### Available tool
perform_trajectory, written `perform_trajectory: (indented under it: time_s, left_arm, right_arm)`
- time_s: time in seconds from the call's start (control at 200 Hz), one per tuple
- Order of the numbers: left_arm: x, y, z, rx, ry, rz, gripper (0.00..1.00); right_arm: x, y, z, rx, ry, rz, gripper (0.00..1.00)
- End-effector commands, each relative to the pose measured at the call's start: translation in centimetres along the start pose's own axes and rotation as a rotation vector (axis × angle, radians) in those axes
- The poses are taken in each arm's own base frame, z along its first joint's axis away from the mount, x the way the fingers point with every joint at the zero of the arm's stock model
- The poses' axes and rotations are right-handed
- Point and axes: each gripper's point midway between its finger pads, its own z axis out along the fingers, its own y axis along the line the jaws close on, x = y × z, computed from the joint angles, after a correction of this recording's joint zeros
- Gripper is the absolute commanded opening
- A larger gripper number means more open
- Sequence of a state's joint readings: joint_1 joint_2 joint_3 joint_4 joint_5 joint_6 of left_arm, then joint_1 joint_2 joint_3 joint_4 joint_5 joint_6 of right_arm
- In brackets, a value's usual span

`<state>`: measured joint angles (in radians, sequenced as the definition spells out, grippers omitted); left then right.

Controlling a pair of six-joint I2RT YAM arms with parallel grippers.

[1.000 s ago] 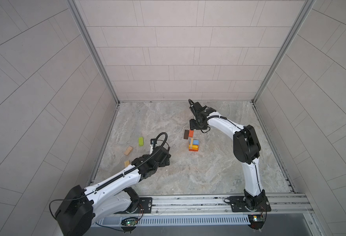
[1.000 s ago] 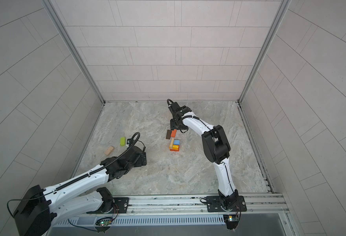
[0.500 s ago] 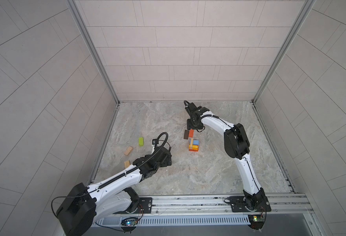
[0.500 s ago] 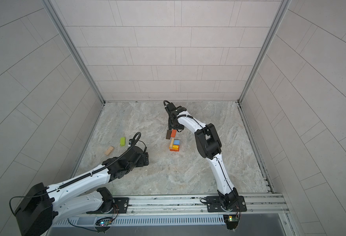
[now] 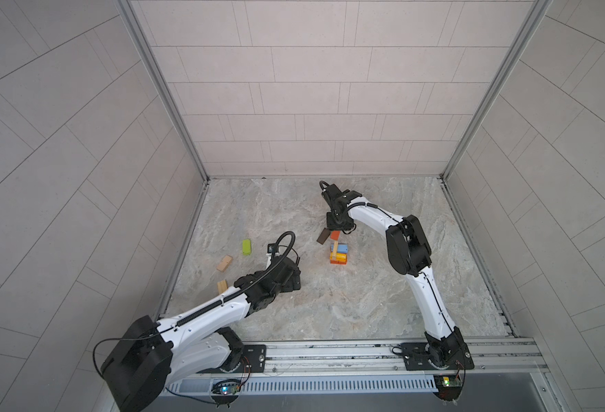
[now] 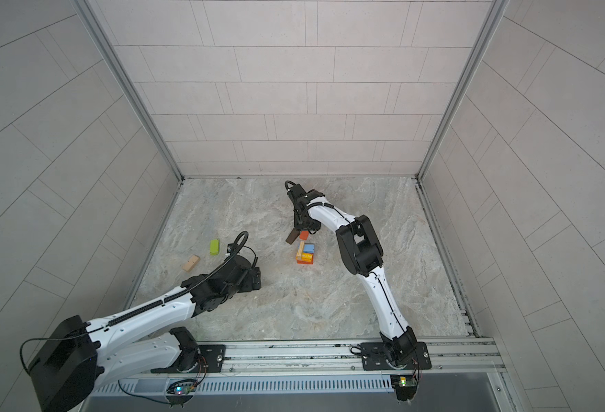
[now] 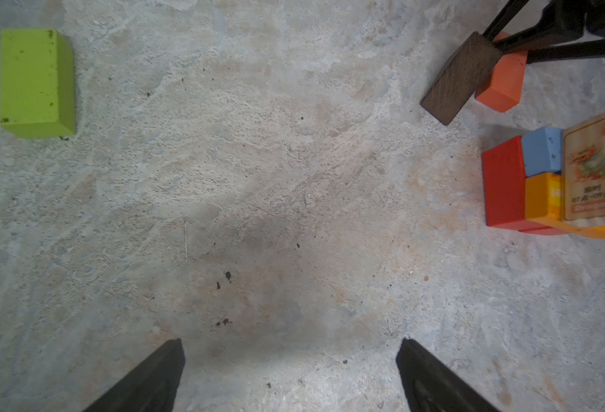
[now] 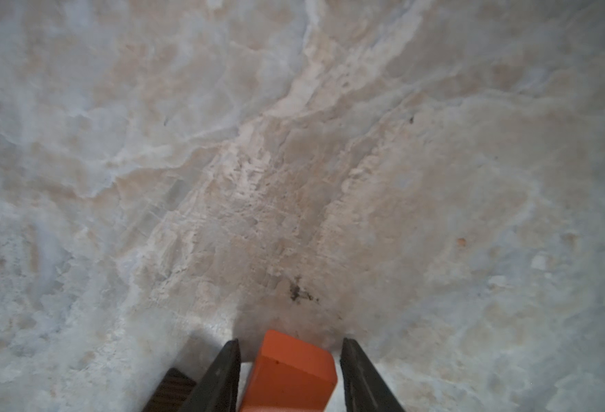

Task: Build the wood block tower
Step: 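Grasp the orange-red block with the right gripper while the left draws back, then lift the orange-red block with the right gripper toward the left gripper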

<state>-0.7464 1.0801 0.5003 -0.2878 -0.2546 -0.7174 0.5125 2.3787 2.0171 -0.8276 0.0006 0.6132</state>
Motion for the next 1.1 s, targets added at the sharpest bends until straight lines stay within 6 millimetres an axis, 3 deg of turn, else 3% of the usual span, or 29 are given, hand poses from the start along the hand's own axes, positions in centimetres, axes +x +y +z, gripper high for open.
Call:
perform_trajectory:
  time_s: [0.0, 0.195, 0.4, 0.605, 0.716, 0.871, 0.986, 1.091]
  left_arm:
    - [-0.2, 0.5, -0.1, -0.015, -0.013, -0.008, 1.0]
    - [-0.7, 0.8, -0.6, -0.031, -0.027, -0.002, 1.0]
    - [-2.0, 0.8, -1.8, -0.025, -0.069, -0.002, 1.0]
    - [-4.1, -0.7, -3.5, 0.024, -0.096, -0.02, 0.97]
    - [-5.8, -2.4, -4.8, 0.09, -0.115, -0.002, 0.94]
    - [-8.2, -5.1, -6.5, 0.18, -0.134, 0.002, 0.73]
    - [-9.5, -7.1, -7.0, 0.221, -0.115, 0.008, 0.58]
    - [-10.2, -9.2, -7.0, 0.265, -0.088, 0.024, 0.53]
  right_arm:
    - [0.9, 0.1, 0.4, 0.015, 0.033, 0.0, 0.37]
    - [0.9, 0.2, 0.3, 0.008, 0.034, -0.003, 0.26]
    - [-0.6, 0.6, -1.6, -0.032, -0.015, 0.009, 0.21]
    - [-3.2, 1.4, -6.0, -0.135, -0.098, 0.032, 0.2]
    - [-4.4, 1.9, -9.3, -0.204, -0.142, 0.035, 0.2]
    - [-4.8, 2.2, -14.5, -0.313, -0.205, 0.025, 0.2]
    - [-4.2, 1.9, -17.1, -0.482, -0.215, 0.074, 0.19]
    - [-3.4, 1.1, -19.0, -0.651, -0.213, 0.138, 0.18]
